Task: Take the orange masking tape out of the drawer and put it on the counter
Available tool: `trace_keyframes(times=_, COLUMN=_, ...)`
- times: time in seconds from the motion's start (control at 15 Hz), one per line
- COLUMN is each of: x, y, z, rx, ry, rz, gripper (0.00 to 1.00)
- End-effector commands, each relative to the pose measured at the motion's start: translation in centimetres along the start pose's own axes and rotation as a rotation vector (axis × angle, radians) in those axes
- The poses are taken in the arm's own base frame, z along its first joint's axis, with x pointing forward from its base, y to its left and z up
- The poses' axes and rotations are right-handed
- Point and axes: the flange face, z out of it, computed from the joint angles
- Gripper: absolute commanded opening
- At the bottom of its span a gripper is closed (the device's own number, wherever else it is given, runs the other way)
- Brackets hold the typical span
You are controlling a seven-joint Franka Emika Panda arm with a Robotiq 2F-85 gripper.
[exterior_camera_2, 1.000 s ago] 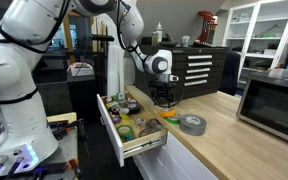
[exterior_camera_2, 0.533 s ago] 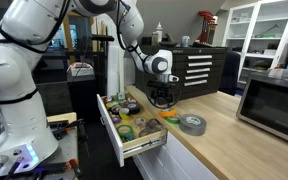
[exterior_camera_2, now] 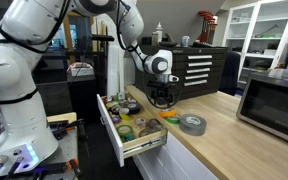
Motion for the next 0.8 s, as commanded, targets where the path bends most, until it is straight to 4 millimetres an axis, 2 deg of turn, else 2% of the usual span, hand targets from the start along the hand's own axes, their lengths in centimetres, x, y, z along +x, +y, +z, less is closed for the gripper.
trace_keyframes(times=0.0, x=0.3, y=-0.2, z=-0.7, rx=-0.013, ry=0.008, rz=0.0, gripper=1.0)
trace_keyframes(times=0.47, x=1.0, y=-0.3, z=-8.4, rx=-0.088, ry=0.086, rz=-0.012, gripper=1.0)
trace_keyframes(times=0.6, x=0.7, y=-0.6, z=-9.9, rx=-0.095, ry=0.095, rz=-0.004, gripper=1.0)
trace_keyframes(times=0.73, x=0.2, y=-0.9, z=-10.6, rx=-0.092, ry=0.095, rz=0.019, gripper=1.0)
